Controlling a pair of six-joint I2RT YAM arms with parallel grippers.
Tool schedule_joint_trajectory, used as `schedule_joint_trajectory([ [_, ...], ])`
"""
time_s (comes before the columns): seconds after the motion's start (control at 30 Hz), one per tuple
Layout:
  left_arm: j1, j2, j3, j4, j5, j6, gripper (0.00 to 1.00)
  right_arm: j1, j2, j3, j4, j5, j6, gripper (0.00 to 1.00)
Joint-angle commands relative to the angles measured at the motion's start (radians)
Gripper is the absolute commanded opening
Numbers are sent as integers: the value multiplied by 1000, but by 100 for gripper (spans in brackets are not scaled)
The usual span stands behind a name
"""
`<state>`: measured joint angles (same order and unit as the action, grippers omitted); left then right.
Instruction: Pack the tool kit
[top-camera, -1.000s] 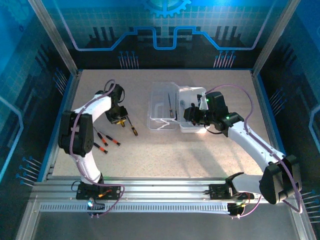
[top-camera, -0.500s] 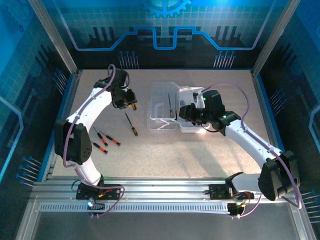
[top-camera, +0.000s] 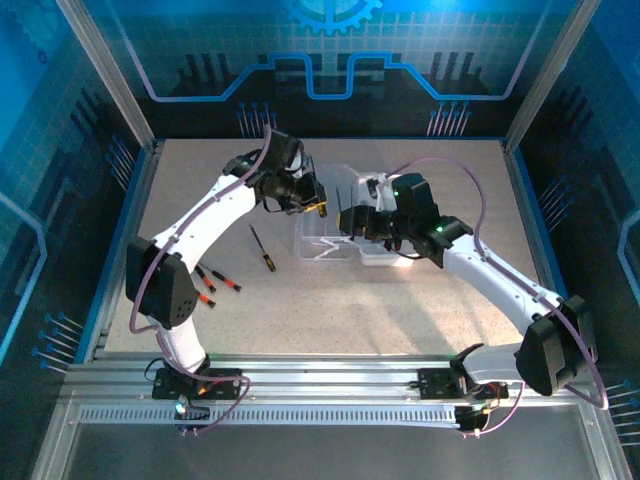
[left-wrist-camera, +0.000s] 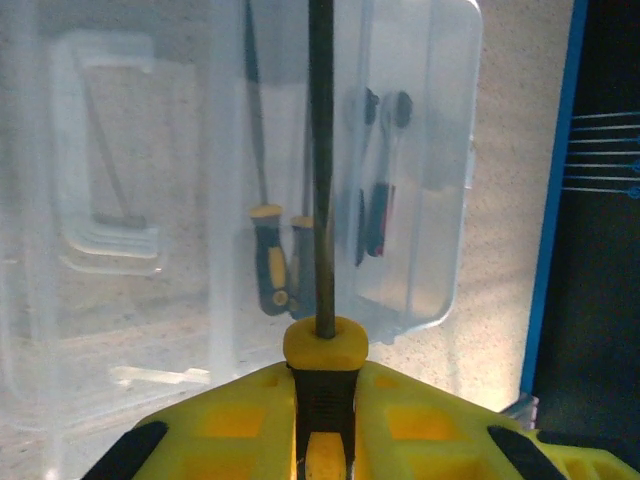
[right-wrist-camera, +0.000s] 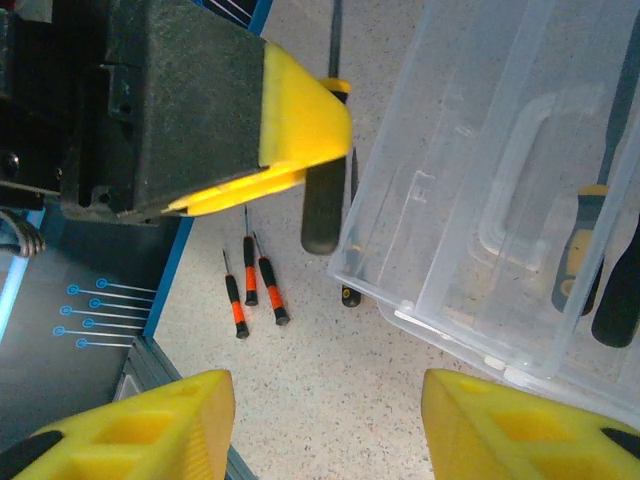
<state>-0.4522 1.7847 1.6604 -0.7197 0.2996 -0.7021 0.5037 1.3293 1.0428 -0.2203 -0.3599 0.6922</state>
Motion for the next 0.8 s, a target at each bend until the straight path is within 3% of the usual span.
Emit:
schedule_joint_trajectory([
  [0.0, -13, 9, 5, 36, 65, -46, 18, 7, 22, 15, 39, -11, 9, 53],
  [0.27, -19, 7, -23, 87, 124, -95, 17, 1, 82, 30, 85, -20, 27, 51],
  [0.77, -26, 1, -57, 100, 138, -106, 17, -30, 169, 66, 143, -68, 55, 46],
])
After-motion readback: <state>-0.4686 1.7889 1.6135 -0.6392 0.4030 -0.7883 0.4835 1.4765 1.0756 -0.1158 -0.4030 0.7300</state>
